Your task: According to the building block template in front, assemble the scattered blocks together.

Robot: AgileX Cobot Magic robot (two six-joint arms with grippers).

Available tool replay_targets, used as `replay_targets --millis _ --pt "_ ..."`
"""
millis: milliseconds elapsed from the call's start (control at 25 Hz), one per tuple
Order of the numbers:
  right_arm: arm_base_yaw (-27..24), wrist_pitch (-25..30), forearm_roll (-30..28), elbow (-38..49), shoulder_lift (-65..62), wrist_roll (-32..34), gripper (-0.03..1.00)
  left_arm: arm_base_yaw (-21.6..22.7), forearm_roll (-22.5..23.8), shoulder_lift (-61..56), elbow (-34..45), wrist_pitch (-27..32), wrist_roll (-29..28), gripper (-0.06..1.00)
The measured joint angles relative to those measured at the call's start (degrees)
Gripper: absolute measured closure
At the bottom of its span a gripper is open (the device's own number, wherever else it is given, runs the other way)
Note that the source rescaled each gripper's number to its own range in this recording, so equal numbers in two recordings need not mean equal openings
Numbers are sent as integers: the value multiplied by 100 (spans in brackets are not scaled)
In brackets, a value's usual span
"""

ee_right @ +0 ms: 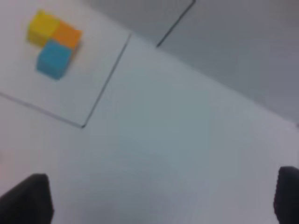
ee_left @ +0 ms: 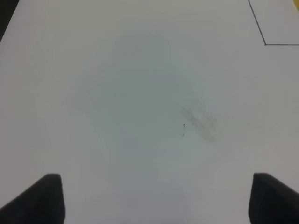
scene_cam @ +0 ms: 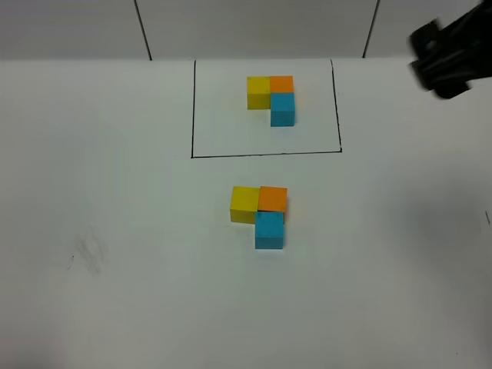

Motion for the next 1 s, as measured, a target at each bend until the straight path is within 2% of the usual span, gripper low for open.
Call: replay_targets --millis 120,240,400,520,640,760,1000 --pt "-204 154 -631 0 -689 -287 -2 0 0 0 0 0 0 25" --pt "-263 189 -1257 0 -1417 -913 -3 0 0 0 0 0 0 25" --pt "-274 191 -1275 0 -2578 -1900 -3 0 0 0 0 0 0 25" --pt "-286 239 -915 6 -3470 -3028 -3 0 0 0 0 0 0 25" --pt "-368 273 -171 25 -4150 -3849 -3 0 0 0 0 0 0 25" --pt "-695 273 359 233 -4656 -4047 -3 0 0 0 0 0 3 25" --pt "-2148 285 1050 1098 -5382 -4369 -3 0 0 0 0 0 3 25"
